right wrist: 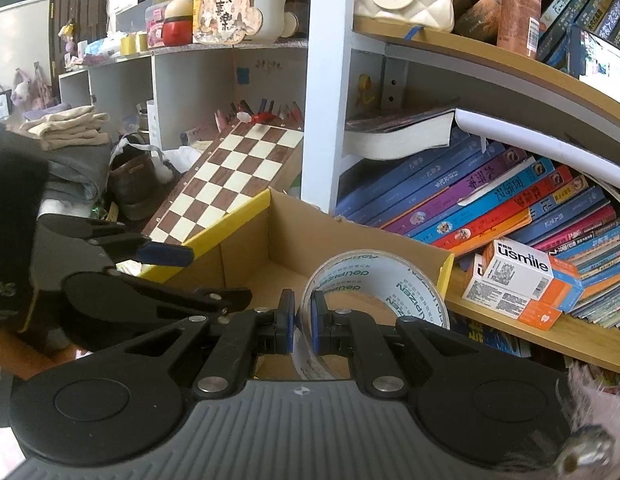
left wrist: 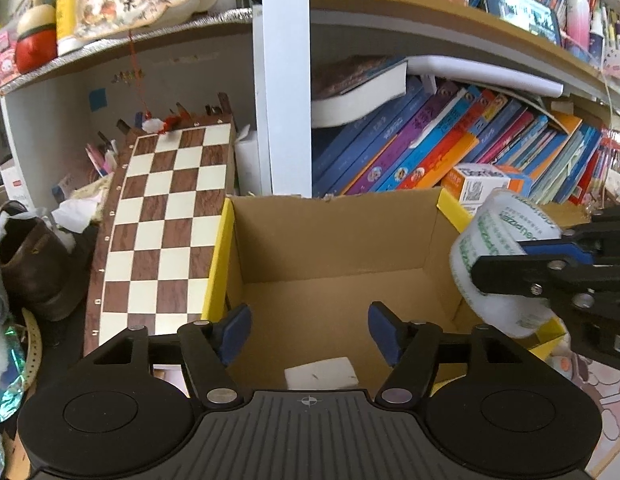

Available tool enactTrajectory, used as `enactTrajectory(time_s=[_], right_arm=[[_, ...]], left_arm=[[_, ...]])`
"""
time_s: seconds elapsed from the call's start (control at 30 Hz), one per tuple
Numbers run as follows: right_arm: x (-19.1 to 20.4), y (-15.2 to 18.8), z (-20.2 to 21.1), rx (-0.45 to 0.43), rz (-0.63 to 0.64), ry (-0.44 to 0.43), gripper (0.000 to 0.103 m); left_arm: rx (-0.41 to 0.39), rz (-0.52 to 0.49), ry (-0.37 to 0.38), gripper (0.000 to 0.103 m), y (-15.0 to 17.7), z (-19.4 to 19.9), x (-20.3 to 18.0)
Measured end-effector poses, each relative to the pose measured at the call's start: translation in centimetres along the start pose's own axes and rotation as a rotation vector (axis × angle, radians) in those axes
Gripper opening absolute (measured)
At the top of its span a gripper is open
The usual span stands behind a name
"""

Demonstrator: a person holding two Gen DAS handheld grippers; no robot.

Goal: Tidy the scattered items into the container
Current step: 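Carry the tape roll with the right tool down into the yellow box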

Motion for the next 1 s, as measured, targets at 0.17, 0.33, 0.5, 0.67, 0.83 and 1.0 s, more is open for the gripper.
enactTrajectory(time_s=[0.17, 0.33, 0.5, 0.67, 0.83, 1.0], right_arm=[[0.2, -0.2, 0.2, -0.006, 0.004, -0.009, 0.008], [0.3, -0.4, 0.2, 0.0, 0.009, -0.02, 0.008], [0.5, -0.6, 0.0, 0.012, 0.028, -0.037, 0.008], [0.1, -1.2, -0.9, 0.038, 0.013, -0.053, 0.008], [-0.3, -1.7, -2.0, 0.058, 0.003, -0.06, 0.008], [0.1, -2.1, -3.1, 0.075, 0.046, -0.078, 0.008]], left_arm=[[-0.013, -0.001, -0.005, 0.066, 0.6, 1.3, 0.1], [-0.017, -0.004, -0.014, 0.067, 1.2, 2.0, 0.3], [-0.015, -0.008, -0.016, 0.067, 1.8, 2.6, 0.4], [-0.008, -0.009, -0.009, 0.068, 2.3, 2.9, 0.3], [-0.006, -0.008, -0.008, 0.068, 2.4, 3.1, 0.3], [-0.003, -0.016, -0.01, 0.073, 2.5, 3.0, 0.2]])
Point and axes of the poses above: each gripper's, at about its wrist camera, not at the fingertips, and z roughly against the way its jaws point, x to its left, y to its underside, the point moved 5 cm from there along -z, roughly the way its jaws point, and after that the axes turned 11 degrees about x, right-handed, at the moved point
